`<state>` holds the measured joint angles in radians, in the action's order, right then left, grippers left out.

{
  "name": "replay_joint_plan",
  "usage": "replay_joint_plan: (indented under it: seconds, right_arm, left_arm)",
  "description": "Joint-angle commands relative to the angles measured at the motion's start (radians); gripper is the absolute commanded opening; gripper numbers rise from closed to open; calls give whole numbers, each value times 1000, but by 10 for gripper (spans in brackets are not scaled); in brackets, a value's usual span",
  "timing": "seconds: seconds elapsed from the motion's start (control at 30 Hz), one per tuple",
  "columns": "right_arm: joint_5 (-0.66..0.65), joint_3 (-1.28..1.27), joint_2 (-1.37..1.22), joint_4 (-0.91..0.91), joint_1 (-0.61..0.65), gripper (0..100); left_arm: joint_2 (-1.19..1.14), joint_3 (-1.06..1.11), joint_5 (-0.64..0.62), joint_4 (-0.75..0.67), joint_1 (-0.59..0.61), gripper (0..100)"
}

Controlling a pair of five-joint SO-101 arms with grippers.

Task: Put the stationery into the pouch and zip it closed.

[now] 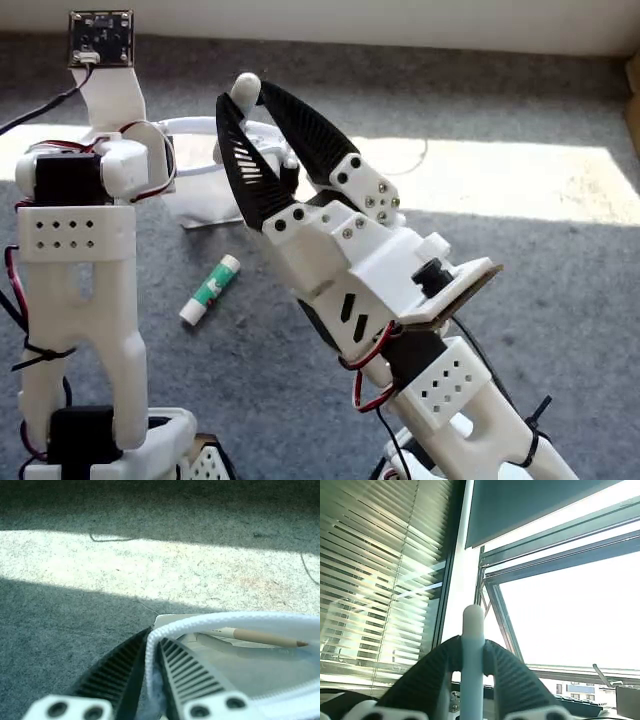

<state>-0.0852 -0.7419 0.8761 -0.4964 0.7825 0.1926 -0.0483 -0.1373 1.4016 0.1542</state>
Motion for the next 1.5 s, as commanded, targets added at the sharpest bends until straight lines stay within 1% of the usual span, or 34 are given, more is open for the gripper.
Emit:
replay_joint_plan:
  seconds: [0.0, 0.13, 0.33, 0.73, 0.8, 0.9, 1.03, 1.1, 1.23, 1.47]
  right_arm:
    - [8, 8, -68, -76, 4, 5]
    - [6, 8, -156, -157, -4, 5]
    - [8, 8, -268, -217, -77, 5]
    - [9, 8, -306, -223, -87, 6]
    - [9, 8, -306, -206, -87, 7]
    - [9, 10, -297, -125, -87, 7]
    - [9, 10, -295, -105, -85, 8]
    - [9, 10, -295, -104, -84, 33]
    - [9, 10, -295, -101, -84, 128]
    - [9, 18, -294, -33, -85, 131]
  left_arm:
    - [-10, 41, 8, 17, -18, 11]
    - [-10, 41, 8, 17, -18, 11]
    - [-10, 41, 8, 17, -18, 11]
    - [-7, 41, 8, 17, -1, 11]
    - [-7, 39, 8, 17, 1, 11]
    - [-7, 39, 8, 17, -1, 11]
    - [-7, 39, 8, 17, -1, 11]
    - [-7, 39, 8, 17, -1, 11]
    - [-7, 39, 8, 17, -1, 11]
    - [-7, 39, 8, 17, -1, 11]
